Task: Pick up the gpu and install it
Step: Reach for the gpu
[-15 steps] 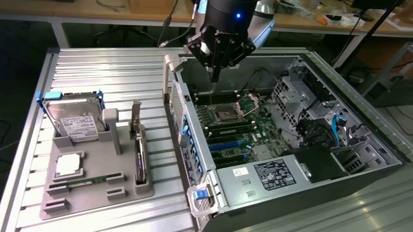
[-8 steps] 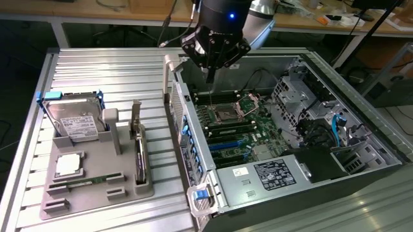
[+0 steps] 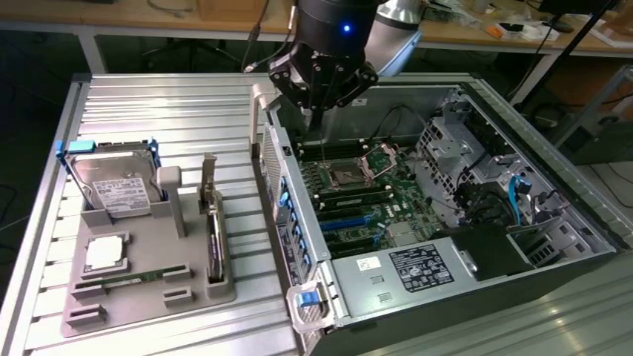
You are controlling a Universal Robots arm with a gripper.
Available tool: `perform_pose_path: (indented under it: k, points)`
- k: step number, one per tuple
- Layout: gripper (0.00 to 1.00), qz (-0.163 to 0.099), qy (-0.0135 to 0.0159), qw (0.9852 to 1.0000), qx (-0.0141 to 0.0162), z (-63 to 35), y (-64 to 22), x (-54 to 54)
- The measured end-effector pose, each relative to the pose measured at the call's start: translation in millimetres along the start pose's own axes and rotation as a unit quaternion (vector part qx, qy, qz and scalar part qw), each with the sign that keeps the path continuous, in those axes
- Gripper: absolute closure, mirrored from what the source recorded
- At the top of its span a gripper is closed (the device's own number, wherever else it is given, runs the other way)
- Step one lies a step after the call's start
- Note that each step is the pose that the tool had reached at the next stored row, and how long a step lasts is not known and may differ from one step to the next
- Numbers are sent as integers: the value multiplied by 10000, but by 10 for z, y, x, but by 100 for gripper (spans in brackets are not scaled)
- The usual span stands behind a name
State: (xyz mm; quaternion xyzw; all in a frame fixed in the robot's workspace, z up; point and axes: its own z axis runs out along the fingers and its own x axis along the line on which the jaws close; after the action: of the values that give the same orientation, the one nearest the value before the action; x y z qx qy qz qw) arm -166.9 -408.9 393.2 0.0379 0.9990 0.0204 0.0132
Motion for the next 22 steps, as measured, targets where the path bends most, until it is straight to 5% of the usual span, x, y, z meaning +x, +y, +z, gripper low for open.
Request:
perform_pose_path:
  k: [22]
  points:
    - [89, 1, 1, 10000, -40, -18, -229, 420]
